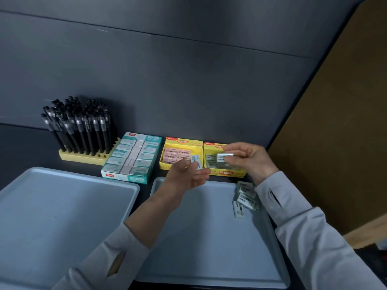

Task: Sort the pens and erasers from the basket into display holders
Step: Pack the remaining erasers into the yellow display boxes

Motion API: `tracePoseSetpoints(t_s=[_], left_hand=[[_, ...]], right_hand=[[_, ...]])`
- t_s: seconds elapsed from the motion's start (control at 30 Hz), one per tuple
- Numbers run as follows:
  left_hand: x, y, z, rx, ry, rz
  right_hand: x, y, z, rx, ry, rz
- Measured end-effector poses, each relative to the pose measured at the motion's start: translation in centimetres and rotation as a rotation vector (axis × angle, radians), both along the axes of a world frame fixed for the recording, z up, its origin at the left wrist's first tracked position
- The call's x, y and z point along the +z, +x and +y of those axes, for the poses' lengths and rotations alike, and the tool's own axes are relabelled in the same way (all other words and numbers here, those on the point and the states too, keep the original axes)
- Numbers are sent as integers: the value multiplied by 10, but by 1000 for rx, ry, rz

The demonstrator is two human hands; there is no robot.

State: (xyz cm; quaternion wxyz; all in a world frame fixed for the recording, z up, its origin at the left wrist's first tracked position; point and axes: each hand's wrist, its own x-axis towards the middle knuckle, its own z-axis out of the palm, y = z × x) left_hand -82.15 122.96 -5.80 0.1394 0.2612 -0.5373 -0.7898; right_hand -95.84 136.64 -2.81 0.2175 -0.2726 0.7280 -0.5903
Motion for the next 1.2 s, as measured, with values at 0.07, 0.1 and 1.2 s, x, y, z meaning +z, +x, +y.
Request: tracePoseSetpoints(t_s=[0.07,0.1,1.2], left_hand=[[-1,0,-1,20,5,-4],[-2,0,-2,32,-12,-13],[-11,-6,-4,28,-92,7]], right_hand=[[-3,-17,5,-139,103,138],[-5,-25,7,-205,185,215],[-11,-33,-26,-36,843,619]])
